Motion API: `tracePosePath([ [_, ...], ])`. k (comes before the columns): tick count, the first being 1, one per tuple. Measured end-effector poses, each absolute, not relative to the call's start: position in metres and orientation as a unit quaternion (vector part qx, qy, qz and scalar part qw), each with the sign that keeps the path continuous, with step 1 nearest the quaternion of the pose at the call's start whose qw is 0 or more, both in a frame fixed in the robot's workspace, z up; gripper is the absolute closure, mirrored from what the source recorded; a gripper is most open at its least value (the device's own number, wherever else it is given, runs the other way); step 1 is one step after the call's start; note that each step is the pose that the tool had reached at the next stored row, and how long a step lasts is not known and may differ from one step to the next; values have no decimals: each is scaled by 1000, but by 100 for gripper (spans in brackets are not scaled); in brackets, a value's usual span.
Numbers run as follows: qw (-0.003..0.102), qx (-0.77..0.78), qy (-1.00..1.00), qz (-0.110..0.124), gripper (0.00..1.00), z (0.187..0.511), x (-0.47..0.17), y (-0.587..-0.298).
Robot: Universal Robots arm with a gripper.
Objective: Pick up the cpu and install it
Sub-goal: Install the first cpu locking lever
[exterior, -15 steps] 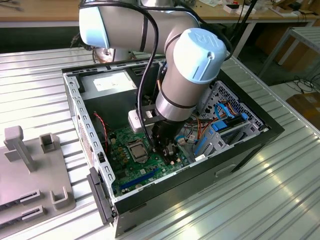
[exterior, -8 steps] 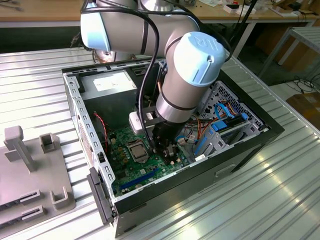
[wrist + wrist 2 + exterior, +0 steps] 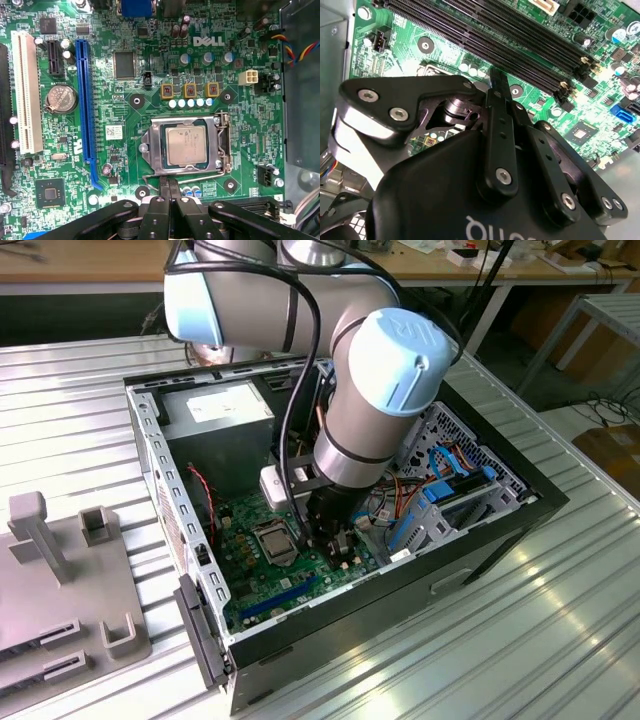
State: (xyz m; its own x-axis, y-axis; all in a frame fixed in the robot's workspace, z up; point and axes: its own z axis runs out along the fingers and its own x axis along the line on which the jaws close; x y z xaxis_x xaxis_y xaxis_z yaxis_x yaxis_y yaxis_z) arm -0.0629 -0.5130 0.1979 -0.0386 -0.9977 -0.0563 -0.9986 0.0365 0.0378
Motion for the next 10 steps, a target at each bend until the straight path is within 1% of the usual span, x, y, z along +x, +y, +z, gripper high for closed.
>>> tracePosePath([
  [10, 7, -693, 720, 33, 89, 202, -64, -513],
])
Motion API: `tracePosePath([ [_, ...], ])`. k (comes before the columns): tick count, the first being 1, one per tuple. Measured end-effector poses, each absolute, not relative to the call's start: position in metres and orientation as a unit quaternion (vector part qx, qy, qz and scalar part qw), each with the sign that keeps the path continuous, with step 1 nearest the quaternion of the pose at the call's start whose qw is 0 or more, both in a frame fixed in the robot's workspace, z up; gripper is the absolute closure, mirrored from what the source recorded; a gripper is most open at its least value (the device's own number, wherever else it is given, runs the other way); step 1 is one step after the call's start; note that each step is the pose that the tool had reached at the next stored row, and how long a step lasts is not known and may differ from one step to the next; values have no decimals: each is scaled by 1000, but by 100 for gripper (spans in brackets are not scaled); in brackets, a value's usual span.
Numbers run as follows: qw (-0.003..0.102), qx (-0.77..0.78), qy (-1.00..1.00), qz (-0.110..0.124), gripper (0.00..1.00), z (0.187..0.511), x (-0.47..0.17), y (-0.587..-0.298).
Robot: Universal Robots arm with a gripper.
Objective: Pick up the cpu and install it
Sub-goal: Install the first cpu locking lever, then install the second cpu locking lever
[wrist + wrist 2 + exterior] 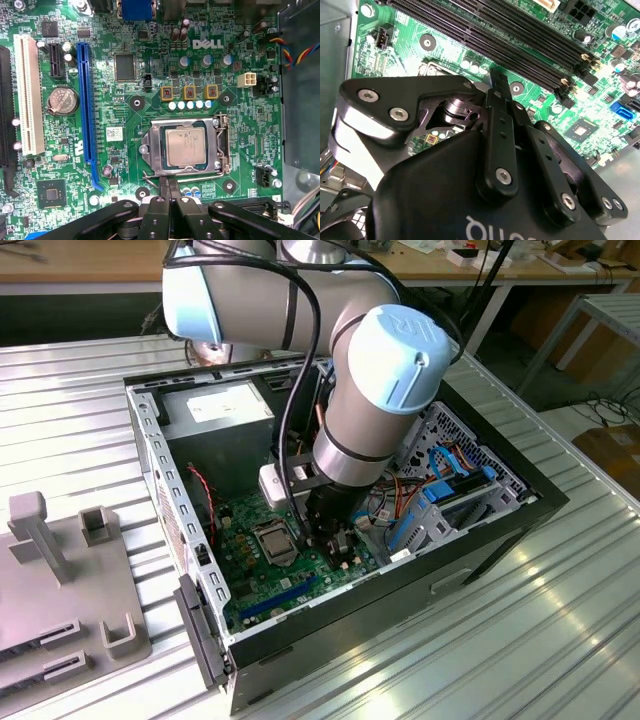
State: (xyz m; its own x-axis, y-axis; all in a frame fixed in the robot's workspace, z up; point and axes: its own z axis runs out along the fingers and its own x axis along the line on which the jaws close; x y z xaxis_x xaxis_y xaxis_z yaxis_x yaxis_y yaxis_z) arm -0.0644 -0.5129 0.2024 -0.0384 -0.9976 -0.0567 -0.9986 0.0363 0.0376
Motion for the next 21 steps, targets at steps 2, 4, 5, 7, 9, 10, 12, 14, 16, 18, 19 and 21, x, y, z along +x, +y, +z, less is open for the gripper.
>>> tracePosePath([
  [2, 7, -693, 720, 33, 89, 205, -64, -513],
  [4, 7, -693, 720, 33, 89, 207, -64, -513],
  [5, 7, -693, 720, 33, 89, 208, -64, -513],
  [7, 7, -693, 720, 33, 89, 211, -64, -513],
  [9, 7, -693, 720, 33, 89, 214, -64, -513],
  [10, 7, -693, 720, 33, 89, 215, -64, -513],
  [12, 7, -693, 720, 33, 89, 219, -64, -513],
  [14, 7, -693, 720, 33, 89, 222, -64, -513],
  [16, 7, -693, 720, 33, 89, 223, -65, -513],
  [18, 7, -693, 720, 33, 89, 224, -65, -513],
  [19, 7, -693, 720, 33, 89, 224, -66, -513],
  [21, 7, -693, 720, 33, 89, 224, -67, -513],
])
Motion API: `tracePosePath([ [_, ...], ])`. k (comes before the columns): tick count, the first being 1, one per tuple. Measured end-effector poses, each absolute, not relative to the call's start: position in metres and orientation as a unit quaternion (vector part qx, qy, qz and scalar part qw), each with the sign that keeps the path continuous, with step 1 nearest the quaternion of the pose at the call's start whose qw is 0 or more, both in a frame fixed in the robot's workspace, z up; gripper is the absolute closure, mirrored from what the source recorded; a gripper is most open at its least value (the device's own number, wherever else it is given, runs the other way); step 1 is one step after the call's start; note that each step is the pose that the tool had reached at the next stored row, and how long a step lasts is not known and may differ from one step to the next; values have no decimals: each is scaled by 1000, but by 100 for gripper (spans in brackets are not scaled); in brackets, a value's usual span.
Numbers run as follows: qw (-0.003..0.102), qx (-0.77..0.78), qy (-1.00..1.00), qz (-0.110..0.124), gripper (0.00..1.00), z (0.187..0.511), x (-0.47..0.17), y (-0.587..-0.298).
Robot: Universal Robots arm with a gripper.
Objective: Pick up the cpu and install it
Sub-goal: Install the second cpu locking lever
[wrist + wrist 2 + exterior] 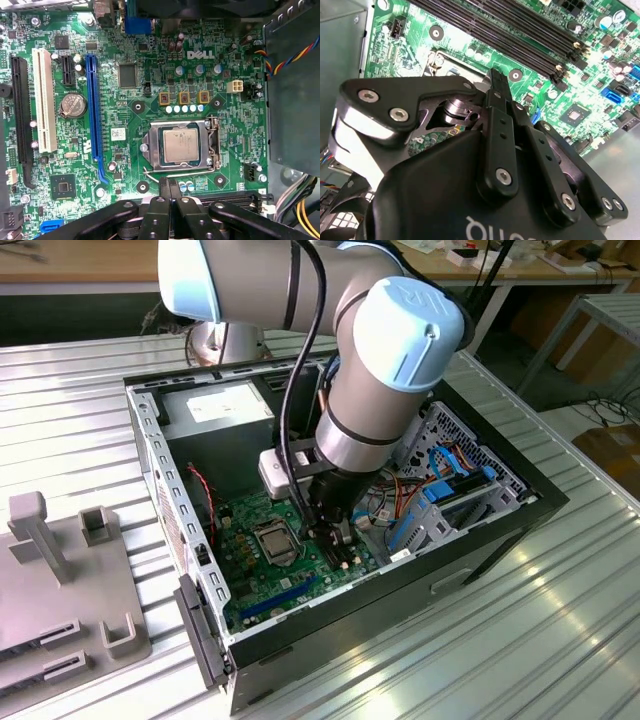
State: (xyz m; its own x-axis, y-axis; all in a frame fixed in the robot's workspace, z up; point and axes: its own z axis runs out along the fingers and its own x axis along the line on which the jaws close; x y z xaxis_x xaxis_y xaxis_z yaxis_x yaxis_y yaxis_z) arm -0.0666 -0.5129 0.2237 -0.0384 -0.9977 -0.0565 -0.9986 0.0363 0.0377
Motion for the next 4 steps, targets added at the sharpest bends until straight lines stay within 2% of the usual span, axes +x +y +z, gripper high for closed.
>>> tracePosePath([
  [4, 7, -693, 720, 33, 89, 223, -67, -513],
])
